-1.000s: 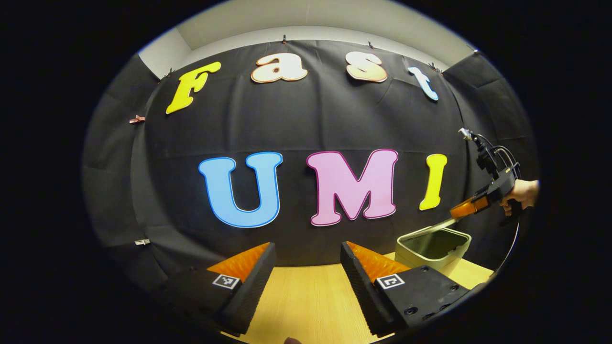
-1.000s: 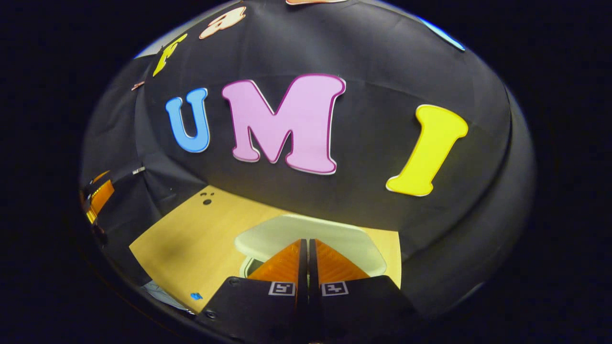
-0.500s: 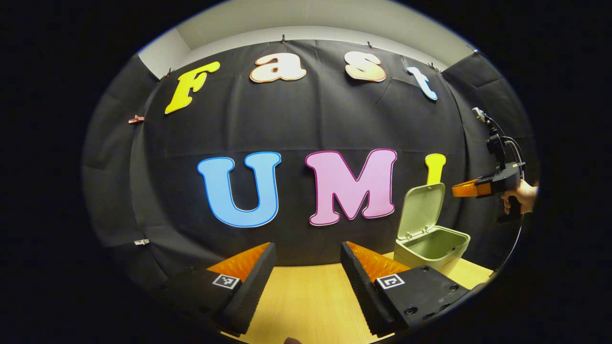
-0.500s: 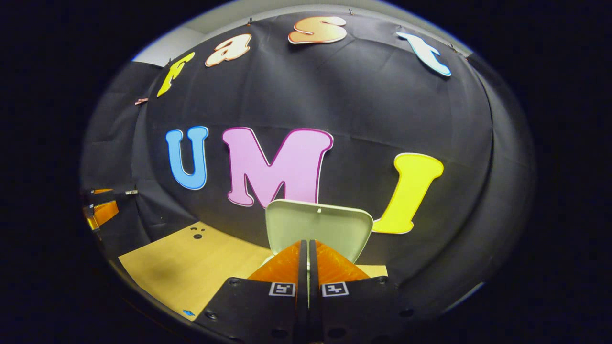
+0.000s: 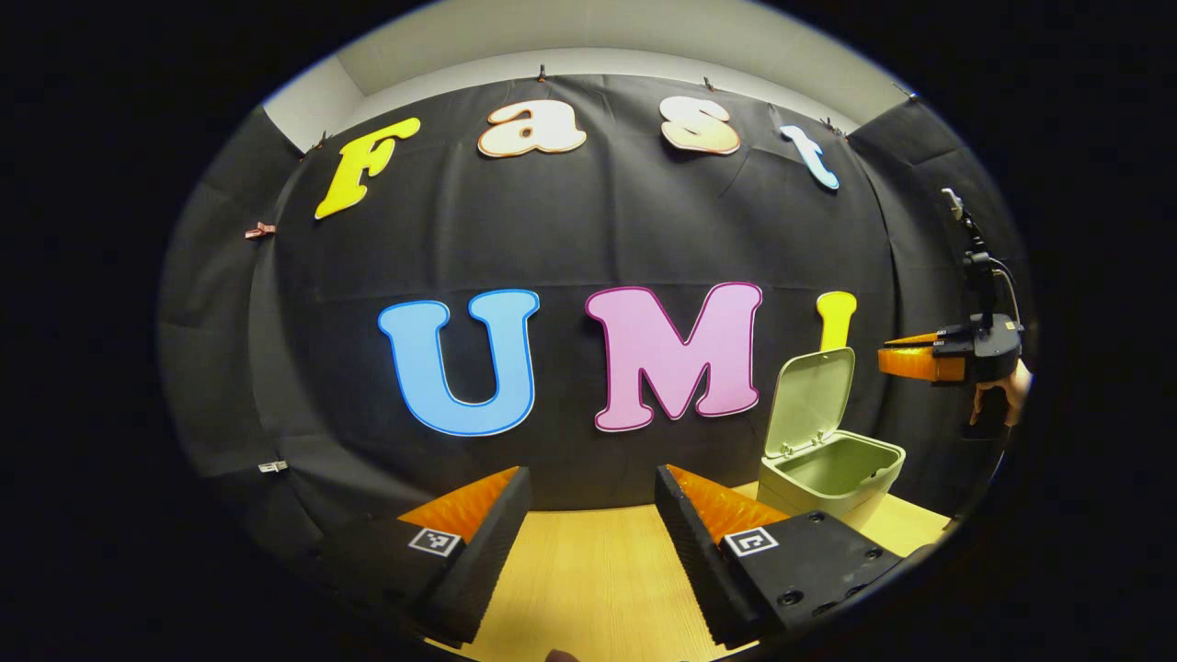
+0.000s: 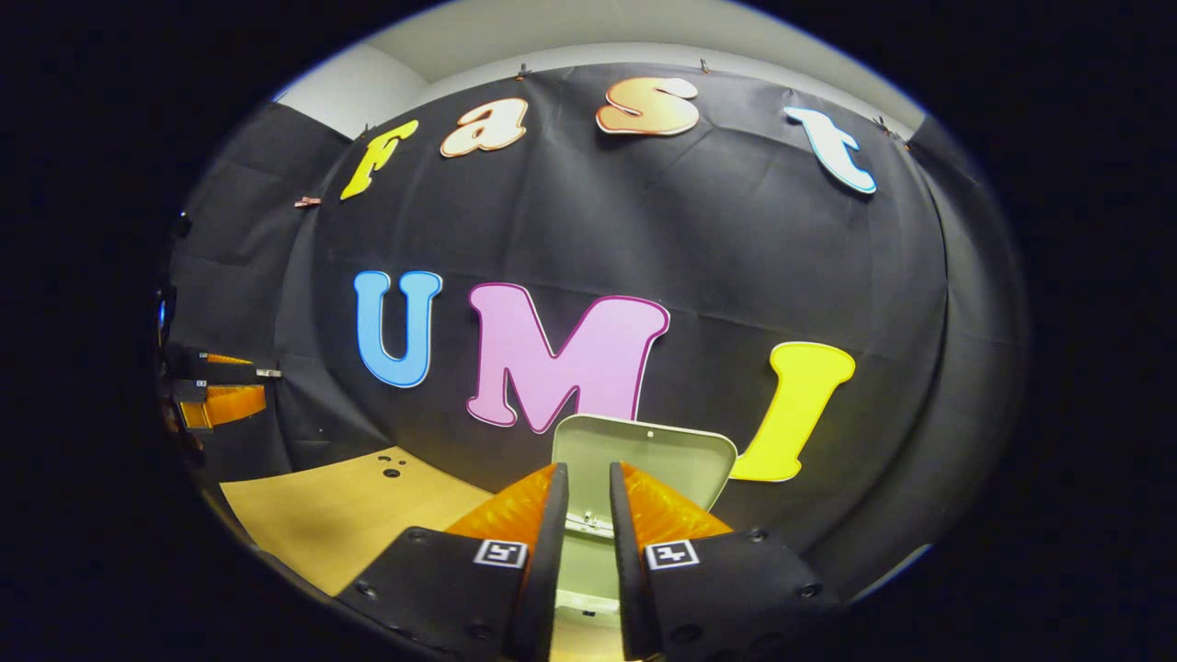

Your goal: Press the lid of the desktop garbage bin to open it, pick up the crumpled paper on the desktop and throw it into the bin, then pick up the pop can on the desktop and drop it into the bin, and finally close the garbage bin lid.

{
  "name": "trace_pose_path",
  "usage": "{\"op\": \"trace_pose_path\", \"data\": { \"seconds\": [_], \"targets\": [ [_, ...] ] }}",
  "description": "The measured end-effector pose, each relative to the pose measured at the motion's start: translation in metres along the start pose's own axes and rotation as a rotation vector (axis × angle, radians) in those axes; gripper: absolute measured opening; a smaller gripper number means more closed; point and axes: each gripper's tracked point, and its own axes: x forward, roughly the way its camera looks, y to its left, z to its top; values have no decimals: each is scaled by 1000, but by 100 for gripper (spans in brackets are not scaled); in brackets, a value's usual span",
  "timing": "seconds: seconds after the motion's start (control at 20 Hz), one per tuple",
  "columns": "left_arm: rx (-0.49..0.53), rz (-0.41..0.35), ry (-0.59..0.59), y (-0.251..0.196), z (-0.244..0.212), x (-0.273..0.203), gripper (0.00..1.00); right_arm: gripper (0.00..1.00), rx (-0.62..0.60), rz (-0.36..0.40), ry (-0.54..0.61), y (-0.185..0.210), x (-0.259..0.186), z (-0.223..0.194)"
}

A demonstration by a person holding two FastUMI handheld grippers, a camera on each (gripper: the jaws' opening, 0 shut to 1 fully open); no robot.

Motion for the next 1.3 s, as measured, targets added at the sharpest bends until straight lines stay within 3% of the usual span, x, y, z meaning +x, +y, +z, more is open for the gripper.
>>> {"op": "trace_pose_path", "data": {
  "seconds": [0.1,0.15,0.2,0.35,0.5,0.75,1.3],
  "targets": [
    [-6,-11,14,-2,-7,0,89,50,17,1,-40,9,-6,8],
    [-8,-18,23,-4,-12,-1,89,56,29,3,-57,13,-10,10],
    [-10,-25,30,-6,-18,-2,89,56,39,-3,-69,16,-13,12],
    [-11,-66,50,-14,-34,-7,89,82,49,1,-86,27,-25,11],
    [-21,-106,98,-22,-64,-15,89,92,32,12,-75,40,-35,4],
    [-59,-166,212,-37,-129,-32,89,96,65,15,-45,53,-46,-8],
    [-25,-286,551,-93,-307,-80,89,96,70,9,7,51,-55,-26]
  ]
}}
